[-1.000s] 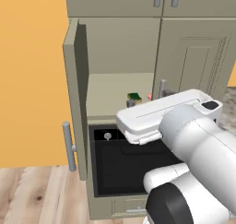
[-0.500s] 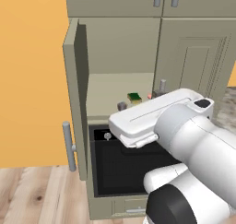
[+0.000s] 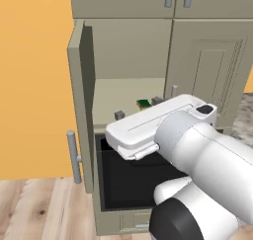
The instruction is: Pick up the bar soap and sponge from the sink, and place them back in the cabinet, and close the cabinet doors.
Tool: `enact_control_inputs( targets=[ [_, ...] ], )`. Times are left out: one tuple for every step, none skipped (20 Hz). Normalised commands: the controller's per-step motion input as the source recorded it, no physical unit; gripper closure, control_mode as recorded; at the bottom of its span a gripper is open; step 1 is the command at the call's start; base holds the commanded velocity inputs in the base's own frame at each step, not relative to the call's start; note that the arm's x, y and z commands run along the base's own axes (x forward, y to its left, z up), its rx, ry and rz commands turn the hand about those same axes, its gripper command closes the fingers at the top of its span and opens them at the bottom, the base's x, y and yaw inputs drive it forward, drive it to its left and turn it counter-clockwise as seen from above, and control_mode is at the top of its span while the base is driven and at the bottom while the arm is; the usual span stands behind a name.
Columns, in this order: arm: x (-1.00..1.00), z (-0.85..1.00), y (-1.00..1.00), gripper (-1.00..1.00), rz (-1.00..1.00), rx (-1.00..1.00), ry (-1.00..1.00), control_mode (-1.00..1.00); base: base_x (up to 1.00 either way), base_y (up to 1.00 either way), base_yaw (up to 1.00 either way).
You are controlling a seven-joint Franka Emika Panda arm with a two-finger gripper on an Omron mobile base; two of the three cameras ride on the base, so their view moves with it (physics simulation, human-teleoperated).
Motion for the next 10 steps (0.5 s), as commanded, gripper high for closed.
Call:
enact_control_inputs(
  targets=[
    [0.00, 0.00, 0.17, -1.00, 0.02, 0.00, 0.00, -1.00, 0.00, 0.00, 0.00],
    [0.00, 0.00, 0.18, -1.00, 0.02, 0.00, 0.00, -1.00, 0.00, 0.00, 0.00],
    [0.00, 0.00, 0.17, -1.00, 0.02, 0.00, 0.00, -1.00, 0.00, 0.00, 0.00],
    [0.00, 0.00, 0.16, -1.00, 0.02, 0.00, 0.00, -1.00, 0.00, 0.00, 0.00],
    [0.00, 0.00, 0.16, -1.00, 0.02, 0.00, 0.00, -1.00, 0.00, 0.00, 0.00],
    [0.00, 0.00, 0.14, -1.00, 0.02, 0.00, 0.00, -1.00, 0.00, 0.00, 0.00],
    [0.00, 0.00, 0.14, -1.00, 0.02, 0.00, 0.00, -1.00, 0.00, 0.00, 0.00],
    [0.00, 0.00, 0.15, -1.00, 0.02, 0.00, 0.00, -1.00, 0.00, 0.00, 0.00],
    [0.00, 0.00, 0.15, -1.00, 0.02, 0.00, 0.00, -1.00, 0.00, 0.00, 0.00],
    [0.00, -0.01, 0.16, -1.00, 0.02, 0.00, 0.00, -1.00, 0.00, 0.00, 0.00]
  ],
)
